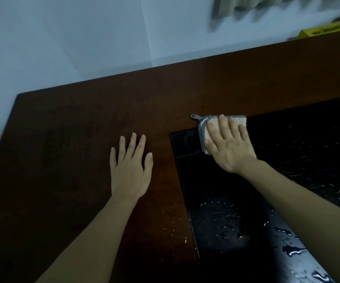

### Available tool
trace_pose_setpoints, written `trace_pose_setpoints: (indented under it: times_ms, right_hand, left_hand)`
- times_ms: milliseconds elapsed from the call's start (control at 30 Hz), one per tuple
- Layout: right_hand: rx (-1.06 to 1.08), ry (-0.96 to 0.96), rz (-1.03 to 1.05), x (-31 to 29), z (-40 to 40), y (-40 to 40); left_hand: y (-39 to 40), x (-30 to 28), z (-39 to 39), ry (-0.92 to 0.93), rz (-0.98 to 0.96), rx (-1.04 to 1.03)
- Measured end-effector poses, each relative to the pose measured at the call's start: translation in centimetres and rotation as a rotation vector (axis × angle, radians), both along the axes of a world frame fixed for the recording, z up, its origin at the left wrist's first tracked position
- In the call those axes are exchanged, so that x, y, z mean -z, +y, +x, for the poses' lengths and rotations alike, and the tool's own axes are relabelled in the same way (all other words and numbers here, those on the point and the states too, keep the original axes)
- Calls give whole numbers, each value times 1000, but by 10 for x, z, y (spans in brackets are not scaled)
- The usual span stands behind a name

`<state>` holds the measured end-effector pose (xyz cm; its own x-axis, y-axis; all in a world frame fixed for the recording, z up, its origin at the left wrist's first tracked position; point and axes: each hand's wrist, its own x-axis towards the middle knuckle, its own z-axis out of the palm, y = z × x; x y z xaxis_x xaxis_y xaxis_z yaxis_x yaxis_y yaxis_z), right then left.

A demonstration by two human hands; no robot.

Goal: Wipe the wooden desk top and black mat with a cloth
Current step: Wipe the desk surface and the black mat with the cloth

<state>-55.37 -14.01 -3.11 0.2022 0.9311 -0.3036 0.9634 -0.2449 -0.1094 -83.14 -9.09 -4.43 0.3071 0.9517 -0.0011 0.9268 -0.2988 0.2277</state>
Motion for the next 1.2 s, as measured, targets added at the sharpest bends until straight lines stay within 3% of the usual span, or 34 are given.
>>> trace_pose_setpoints:
  times_ms: [167, 333, 467, 533, 667, 800, 900, 1067, 1133, 1200]
  right_hand:
    - [-80, -37, -2, 1, -19, -46]
    - [-274, -41, 81, 9, -20, -84]
    - [-435, -45, 70, 5, 10, -66]
    - [-396, -83, 56, 4, 30, -40]
    - [-186, -57, -5, 3, 63, 26]
    - [-121, 4, -44, 1, 66, 57]
    - [-207, -25, -15, 2, 53, 27]
    - [-529, 19, 48, 2, 54, -56]
    - [-629, -11, 33, 2, 82, -45]
    - [-568, -86, 73, 4, 111, -9]
  left_hand:
    - [-6, -4, 2, -8, 59, 63]
    - [-10, -15, 37, -143, 17, 102]
    - [-13, -16, 73, -217, -20, 118]
    - [-16, -14, 89, -235, -58, 96]
    - [-18, -2, 105, -108, -93, 91]
    - [-15, 1, 107, -21, -82, 90]
    - [-16, 0, 108, 24, -91, 78]
    - [-17, -4, 110, 39, -84, 63]
    - [-17, -4, 110, 42, -90, 61]
    - [-16, -2, 109, 58, -88, 61]
